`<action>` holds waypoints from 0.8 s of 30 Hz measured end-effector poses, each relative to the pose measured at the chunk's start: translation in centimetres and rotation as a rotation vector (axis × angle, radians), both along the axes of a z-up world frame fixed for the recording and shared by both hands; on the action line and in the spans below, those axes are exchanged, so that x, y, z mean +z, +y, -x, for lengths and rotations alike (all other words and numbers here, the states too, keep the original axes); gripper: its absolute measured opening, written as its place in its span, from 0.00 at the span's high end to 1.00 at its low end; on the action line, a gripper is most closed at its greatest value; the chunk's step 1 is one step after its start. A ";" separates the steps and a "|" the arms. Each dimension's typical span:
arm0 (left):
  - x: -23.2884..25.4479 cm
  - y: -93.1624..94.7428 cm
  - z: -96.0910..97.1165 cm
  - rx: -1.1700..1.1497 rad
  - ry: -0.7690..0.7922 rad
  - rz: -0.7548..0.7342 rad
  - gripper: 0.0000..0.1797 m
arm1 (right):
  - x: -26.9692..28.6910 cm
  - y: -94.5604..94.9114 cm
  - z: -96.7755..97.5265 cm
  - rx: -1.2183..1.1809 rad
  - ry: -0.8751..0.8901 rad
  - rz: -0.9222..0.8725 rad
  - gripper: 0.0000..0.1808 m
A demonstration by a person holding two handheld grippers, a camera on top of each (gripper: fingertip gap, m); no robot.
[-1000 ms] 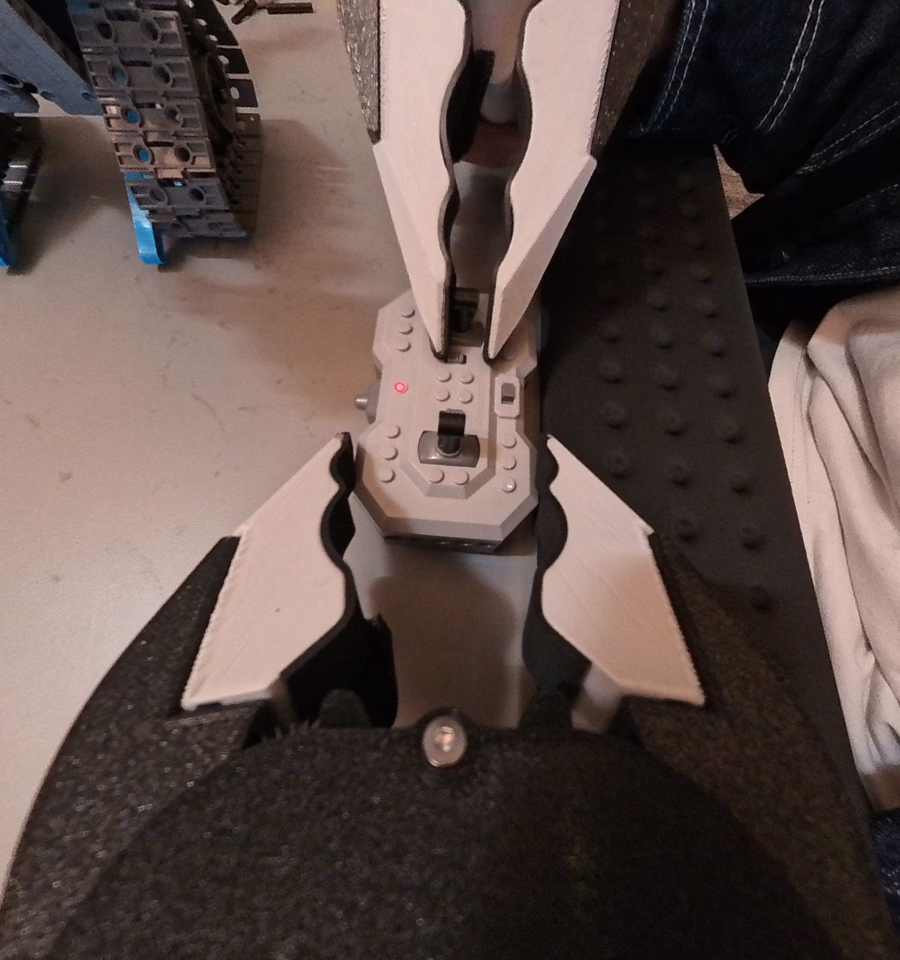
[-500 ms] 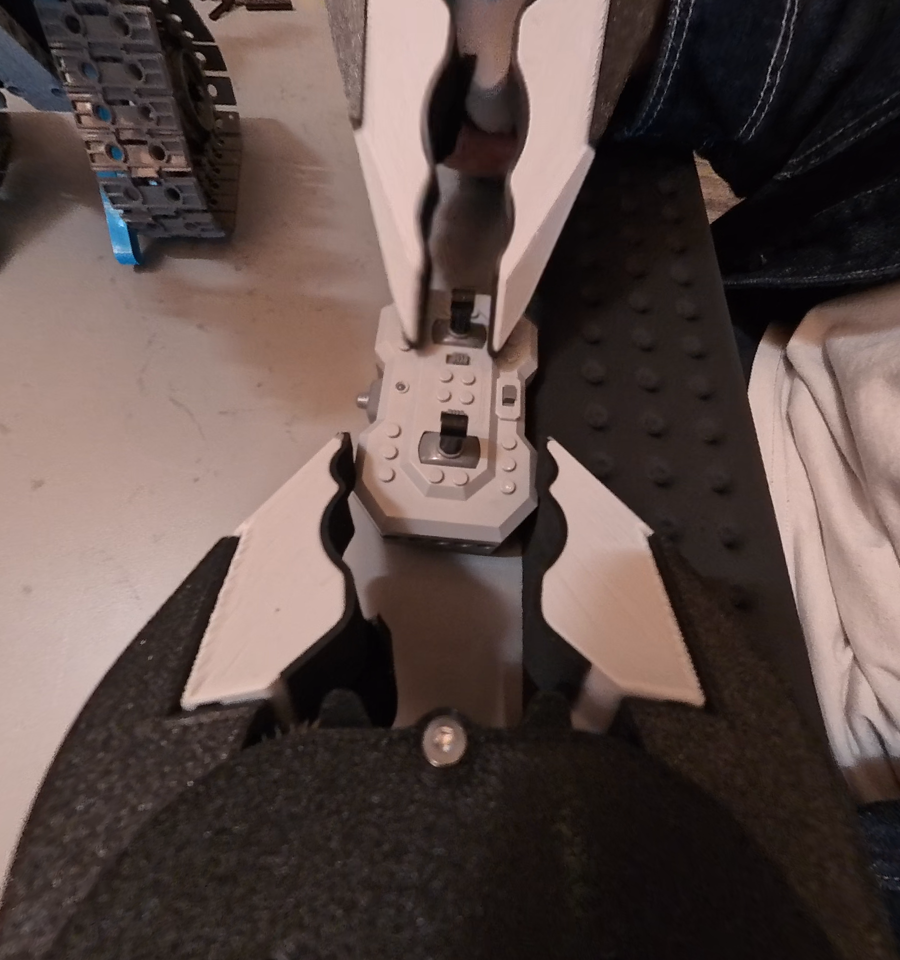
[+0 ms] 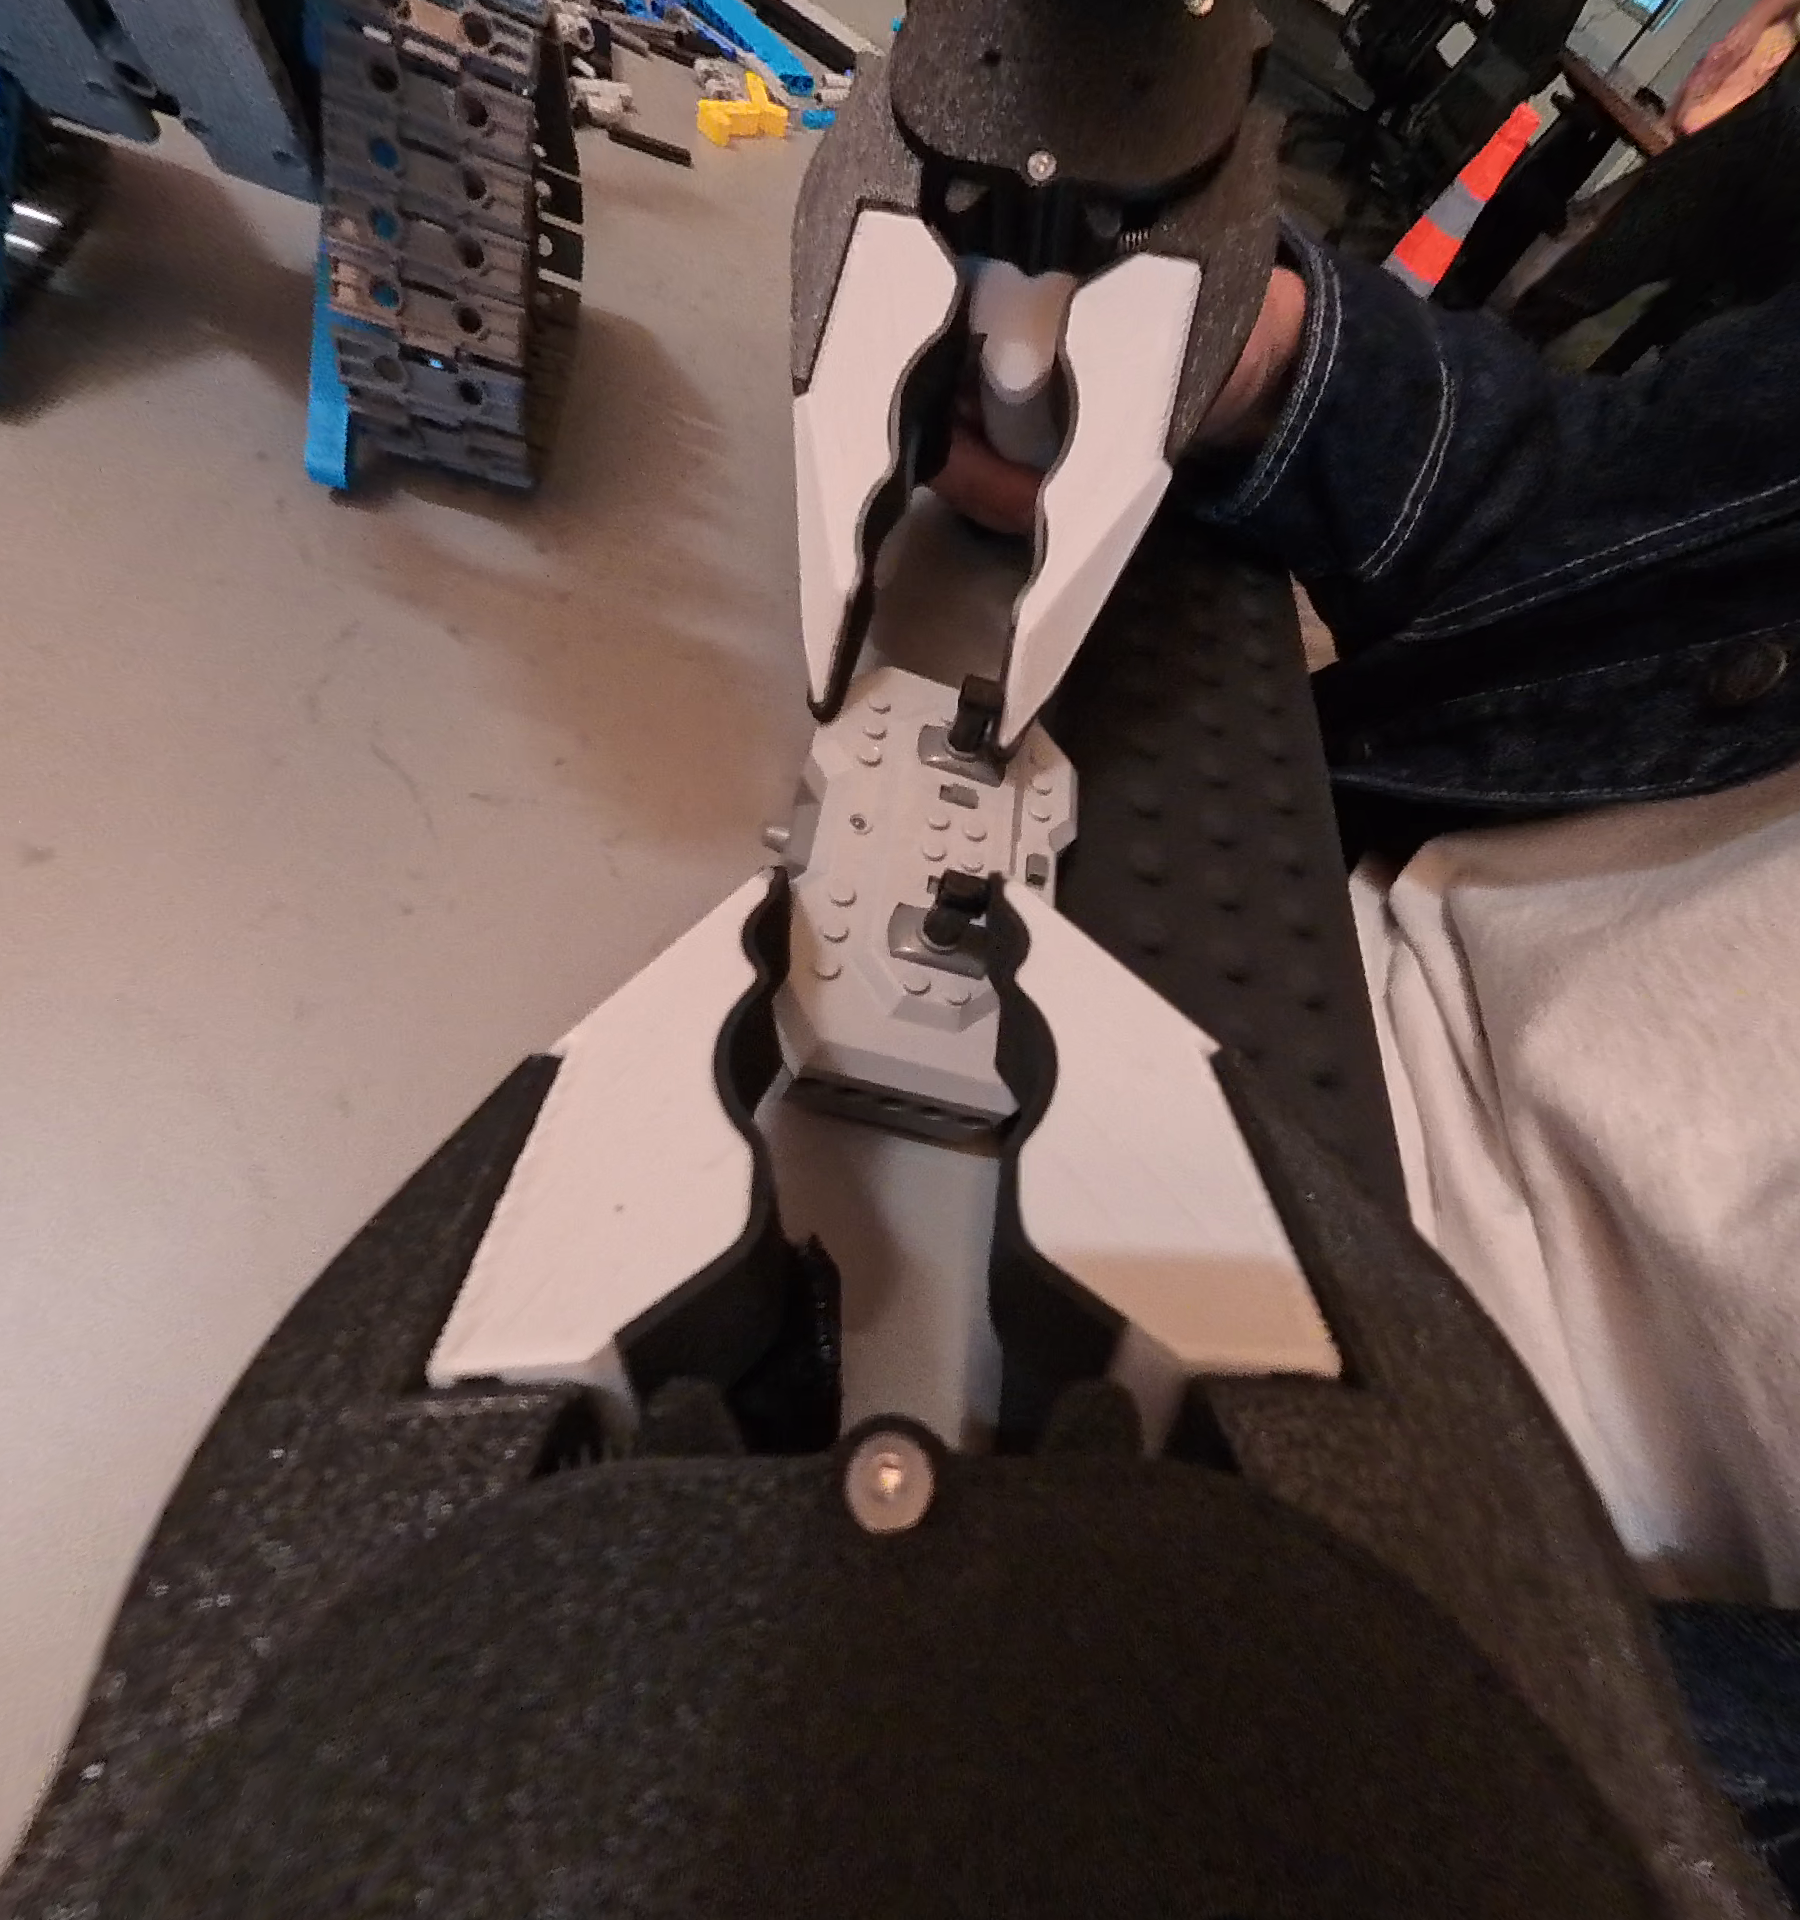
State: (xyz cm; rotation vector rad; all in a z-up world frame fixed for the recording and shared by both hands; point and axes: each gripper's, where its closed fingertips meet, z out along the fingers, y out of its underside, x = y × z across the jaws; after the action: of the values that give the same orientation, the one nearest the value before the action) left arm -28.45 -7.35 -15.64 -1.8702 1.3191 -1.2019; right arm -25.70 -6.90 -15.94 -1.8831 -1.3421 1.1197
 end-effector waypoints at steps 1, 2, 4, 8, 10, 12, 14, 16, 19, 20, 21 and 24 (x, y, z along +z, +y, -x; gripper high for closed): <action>0.0 0.1 0.0 0.003 -0.005 0.021 0.80 | 0.0 0.0 0.0 0.001 0.003 0.006 0.82; 0.0 0.2 0.0 0.009 -0.010 0.043 0.81 | 0.0 0.1 0.0 -0.002 0.006 0.011 0.83; 0.2 0.2 0.0 0.003 -0.022 0.061 0.81 | 0.2 -0.1 0.1 0.008 0.015 0.013 0.87; 0.2 -0.1 -0.1 0.000 -0.011 -0.016 0.87 | 0.1 -0.2 0.1 0.009 0.011 -0.013 0.87; 0.2 0.0 -0.1 0.002 -0.014 0.003 0.87 | 0.1 -0.1 0.1 0.011 0.014 -0.002 0.87; 0.2 0.0 -0.1 0.002 -0.016 0.014 0.87 | 0.1 -0.1 0.1 0.009 0.020 0.013 0.87; 0.2 0.0 -0.1 0.002 -0.014 0.006 0.87 | 0.1 0.0 0.1 0.004 0.018 0.013 0.87; 0.1 -0.1 -0.1 0.001 -0.008 -0.023 0.87 | 0.1 -0.1 0.1 0.007 0.017 0.008 0.87; 0.3 -1.1 0.1 -0.041 -0.001 -0.130 0.84 | 0.3 -0.7 0.0 0.036 0.005 -0.070 0.81; 0.4 -1.5 0.3 -0.056 0.003 -0.191 0.83 | 0.4 -1.0 -0.1 0.046 -0.008 -0.141 0.80; 0.4 -1.7 0.5 -0.060 0.017 -0.263 0.80 | 0.3 -1.3 -0.2 0.056 -0.030 -0.222 0.80; 0.1 -1.8 0.9 -0.058 0.065 -0.474 0.77 | 0.3 -1.9 -0.2 0.051 -0.087 -0.459 0.81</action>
State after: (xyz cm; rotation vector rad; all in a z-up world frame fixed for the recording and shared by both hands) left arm -29.35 -9.11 -15.58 -1.5455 1.5424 -0.7699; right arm -25.49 -8.81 -15.64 -1.5796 -1.5472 0.6813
